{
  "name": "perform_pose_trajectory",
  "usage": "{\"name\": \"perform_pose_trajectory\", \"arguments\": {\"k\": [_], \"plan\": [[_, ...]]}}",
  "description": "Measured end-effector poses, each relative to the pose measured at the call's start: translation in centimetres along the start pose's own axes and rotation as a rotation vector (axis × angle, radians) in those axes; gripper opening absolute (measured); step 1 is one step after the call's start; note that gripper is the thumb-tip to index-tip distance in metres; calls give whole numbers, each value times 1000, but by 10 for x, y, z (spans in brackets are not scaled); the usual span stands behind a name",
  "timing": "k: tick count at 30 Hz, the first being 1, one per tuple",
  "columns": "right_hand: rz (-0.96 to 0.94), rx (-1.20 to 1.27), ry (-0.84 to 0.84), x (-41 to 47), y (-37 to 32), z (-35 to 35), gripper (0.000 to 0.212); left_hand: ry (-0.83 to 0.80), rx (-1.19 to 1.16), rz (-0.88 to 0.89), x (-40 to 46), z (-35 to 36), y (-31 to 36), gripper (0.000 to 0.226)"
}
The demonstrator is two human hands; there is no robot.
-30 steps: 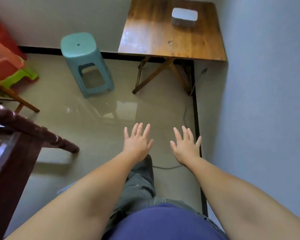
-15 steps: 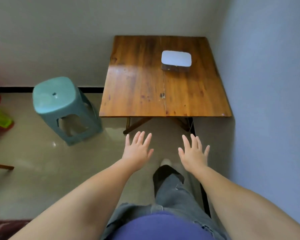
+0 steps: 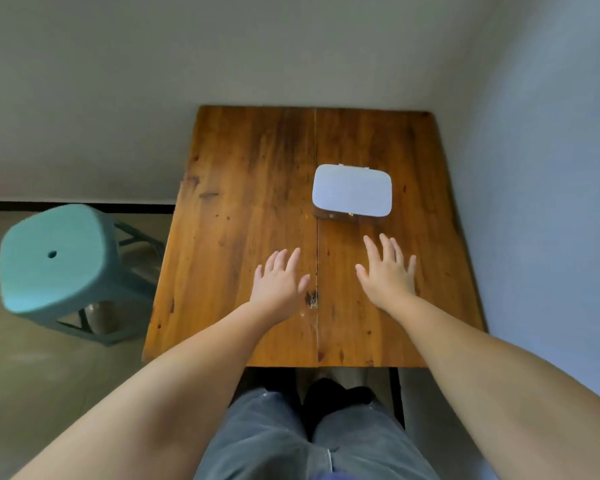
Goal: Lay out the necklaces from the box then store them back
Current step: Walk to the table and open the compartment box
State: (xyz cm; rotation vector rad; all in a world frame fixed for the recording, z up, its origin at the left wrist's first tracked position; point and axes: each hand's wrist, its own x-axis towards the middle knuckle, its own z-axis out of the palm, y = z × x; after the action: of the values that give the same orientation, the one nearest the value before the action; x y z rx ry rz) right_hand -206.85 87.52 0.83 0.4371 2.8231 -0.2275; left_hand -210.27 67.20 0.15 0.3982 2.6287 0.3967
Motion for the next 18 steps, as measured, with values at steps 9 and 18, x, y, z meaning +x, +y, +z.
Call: {"name": "perform_pose_trajectory", "arguments": {"k": [9, 18], "plan": [[-80, -84, -5, 127, -33, 1, 72, -113, -727, -152, 149, -51, 20, 59], [-189, -43, 88, 144, -14, 9, 61, -64, -978, -198, 187, -35, 32, 30]]}}
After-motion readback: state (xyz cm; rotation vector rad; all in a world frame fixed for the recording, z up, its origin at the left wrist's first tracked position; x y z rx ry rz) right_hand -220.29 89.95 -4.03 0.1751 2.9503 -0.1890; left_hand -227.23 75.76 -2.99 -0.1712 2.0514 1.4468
